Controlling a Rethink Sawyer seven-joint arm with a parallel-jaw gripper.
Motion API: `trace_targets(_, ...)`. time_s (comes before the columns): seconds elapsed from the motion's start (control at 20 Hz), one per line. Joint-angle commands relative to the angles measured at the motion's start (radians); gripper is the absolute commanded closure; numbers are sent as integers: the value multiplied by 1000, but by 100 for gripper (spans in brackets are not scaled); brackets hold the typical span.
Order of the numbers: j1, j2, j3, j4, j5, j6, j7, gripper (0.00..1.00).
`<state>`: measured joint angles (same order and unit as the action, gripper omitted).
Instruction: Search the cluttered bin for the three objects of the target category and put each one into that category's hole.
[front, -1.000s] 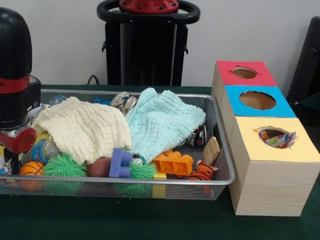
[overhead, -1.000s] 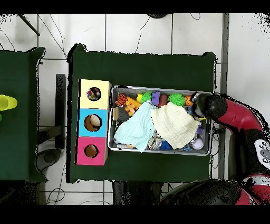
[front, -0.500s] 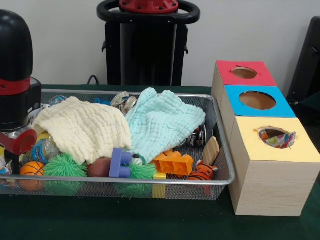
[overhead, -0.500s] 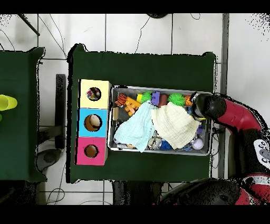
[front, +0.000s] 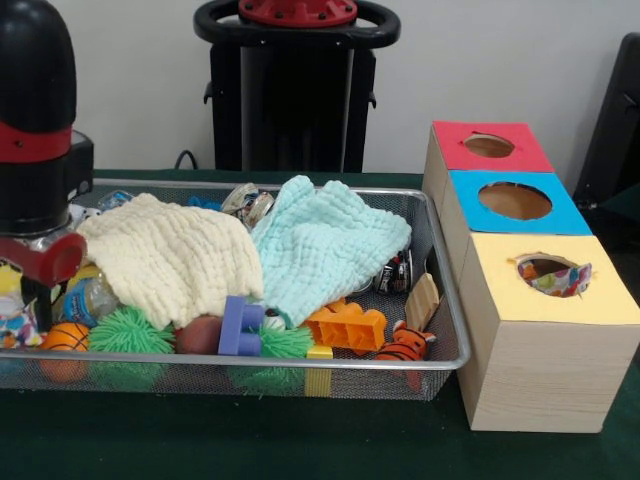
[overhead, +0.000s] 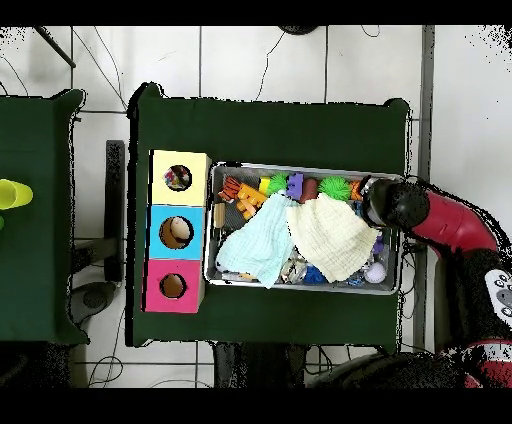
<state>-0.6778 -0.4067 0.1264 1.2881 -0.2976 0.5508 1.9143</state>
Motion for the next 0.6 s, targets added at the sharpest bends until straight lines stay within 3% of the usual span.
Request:
trace_targets(0.05,23,-182,133,224,42,21,-25,100)
trace_targets(0.6,139,-323,96,277,82,69,54,100)
